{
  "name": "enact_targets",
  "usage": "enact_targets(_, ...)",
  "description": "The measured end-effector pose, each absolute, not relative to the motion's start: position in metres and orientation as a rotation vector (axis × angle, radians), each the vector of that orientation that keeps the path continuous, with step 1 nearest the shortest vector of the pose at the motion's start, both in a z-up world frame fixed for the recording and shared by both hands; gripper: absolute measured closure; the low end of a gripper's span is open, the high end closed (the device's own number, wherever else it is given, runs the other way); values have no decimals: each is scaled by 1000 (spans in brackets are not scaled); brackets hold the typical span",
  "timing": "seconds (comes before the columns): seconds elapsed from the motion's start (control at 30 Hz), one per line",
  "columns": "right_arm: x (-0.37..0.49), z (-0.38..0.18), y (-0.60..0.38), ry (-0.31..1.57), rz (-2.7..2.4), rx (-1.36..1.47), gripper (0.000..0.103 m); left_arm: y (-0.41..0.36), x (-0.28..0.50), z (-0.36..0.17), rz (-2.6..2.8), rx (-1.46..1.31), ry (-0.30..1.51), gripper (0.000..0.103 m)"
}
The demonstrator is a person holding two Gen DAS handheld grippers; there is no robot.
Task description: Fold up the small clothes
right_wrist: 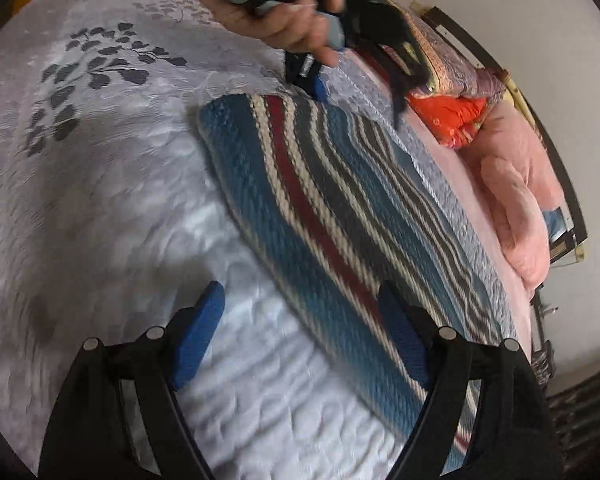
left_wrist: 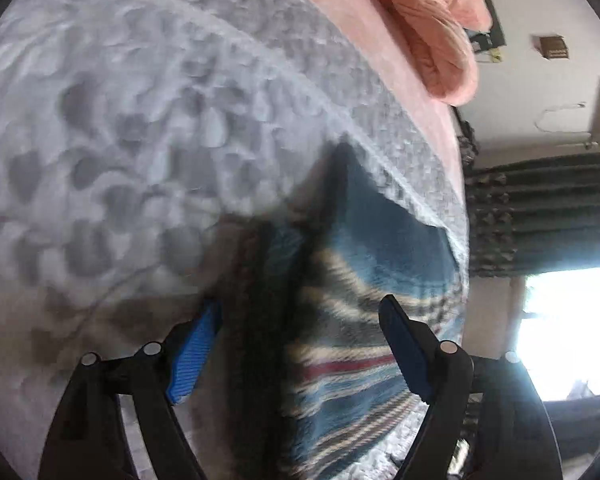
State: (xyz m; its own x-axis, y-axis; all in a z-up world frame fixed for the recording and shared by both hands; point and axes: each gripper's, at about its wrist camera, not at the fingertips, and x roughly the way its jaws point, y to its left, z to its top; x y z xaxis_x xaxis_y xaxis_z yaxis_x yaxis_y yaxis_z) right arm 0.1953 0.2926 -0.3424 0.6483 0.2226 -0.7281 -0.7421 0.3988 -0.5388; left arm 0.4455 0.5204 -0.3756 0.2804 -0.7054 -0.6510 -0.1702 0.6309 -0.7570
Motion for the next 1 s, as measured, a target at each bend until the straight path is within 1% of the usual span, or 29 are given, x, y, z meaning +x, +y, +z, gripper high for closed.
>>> enact_targets(0.2,203,-356,329,535,589,-1013,24,501,462,-376,-496,-804,1300,25)
enact_targets(0.23,202,-356,337,510,573,-1023,24,502,462,-377,-493,-805,1305,28)
enact_targets(0.27,202,-357,343,498,563,-1028,25,502,463,-377,-491,-807,1308,33)
enact_targets(0.3,203,-360,350,493,558,-1033,29,504,465,-378,-483,-811,1310,37)
enact_targets(0.33,203,-360,357,489,558,-1032,33,506,466,-378,-476,-817,1315,46)
enact_targets(0.37,204,-360,363,484,555,-1031,34,508,468,-379,-469,-821,1324,59)
enact_targets(0.4,205,-361,372,470,546,-1037,36,509,469,-380,-468,-821,1333,63)
enact_targets(0.47,206,-362,385,467,535,-1039,40,510,469,-380,-473,-811,1355,69)
enact_targets(0.5,208,-362,389,474,531,-1032,46,510,470,-380,-470,-813,1358,70)
enact_targets(0.53,210,-360,393,505,546,-1014,62,511,471,-379,-466,-819,1356,74)
enact_targets(0.57,213,-359,395,533,552,-996,68,512,472,-377,-463,-823,1353,77)
enact_targets(0.63,215,-351,393,566,553,-950,76,513,473,-373,-449,-827,1352,80)
enact_targets(0.7,216,-338,389,576,561,-899,79,511,474,-367,-443,-810,1352,81)
enact_targets(1.0,234,-269,353,575,548,-685,82,490,484,-318,-375,-737,1357,83)
